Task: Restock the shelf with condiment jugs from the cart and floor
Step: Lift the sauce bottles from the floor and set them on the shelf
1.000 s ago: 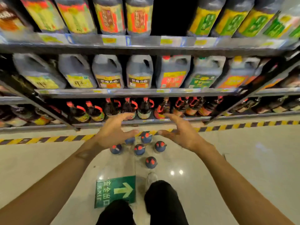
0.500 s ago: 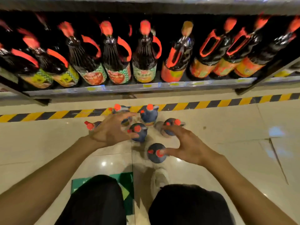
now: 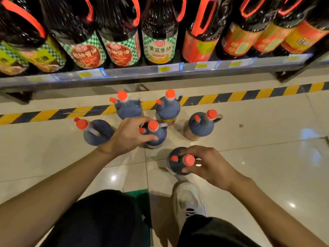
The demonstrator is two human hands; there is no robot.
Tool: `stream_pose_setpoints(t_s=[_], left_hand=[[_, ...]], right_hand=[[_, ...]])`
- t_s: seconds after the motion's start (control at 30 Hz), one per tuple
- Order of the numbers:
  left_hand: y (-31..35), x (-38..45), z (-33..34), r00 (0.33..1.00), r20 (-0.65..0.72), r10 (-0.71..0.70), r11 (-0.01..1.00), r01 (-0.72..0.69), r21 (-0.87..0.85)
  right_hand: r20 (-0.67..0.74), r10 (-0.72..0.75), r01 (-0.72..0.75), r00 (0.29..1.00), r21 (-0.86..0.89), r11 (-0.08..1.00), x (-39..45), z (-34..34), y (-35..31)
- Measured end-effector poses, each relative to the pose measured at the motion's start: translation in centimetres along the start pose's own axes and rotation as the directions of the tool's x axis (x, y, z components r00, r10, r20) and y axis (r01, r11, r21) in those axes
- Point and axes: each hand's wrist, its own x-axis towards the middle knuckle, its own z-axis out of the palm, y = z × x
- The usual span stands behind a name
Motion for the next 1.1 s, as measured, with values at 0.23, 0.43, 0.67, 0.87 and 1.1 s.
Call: stream_pose_setpoints(t_s=[0.23,0.43,0.67,0.87,1.1], left_hand=[[-1.0,0.6,-0.4,0.986,0.162,0.040,0.998,-0.033,-0.044],[-1.4,1.0,-0.5,0.974,0.217,0.060,0.997,-0.051,-0.050],[-4.2,-0.5,1.3,0.976,0.206,-0.071,0.951,0.128,-0.281],[-6.3,-1.4,4.1,0.938,0.292,-0.186,0.917,0.273,-0.293],[-7.2,-0.1,5.8,0.933,0.290,-0.214,0.907,0.300,-0.296]], right_hand=[[-0.107,0.013,-0.012,0.994,0.016,1.000,0.3,-0.3,-0.2],[-0.144,0.023,-0.021,0.989,0.017,1.000,1.9,-0.9,-0.4],[-0.236,0.158,-0.098,0.959,0.247,0.964,2.1,0.7,1.1],[-0.165,0.311,-0.214,0.936,0.436,0.874,0.9,4.7,5.6],[-0.023,0.274,-0.236,0.962,0.439,0.867,3.4,4.6,7.4]])
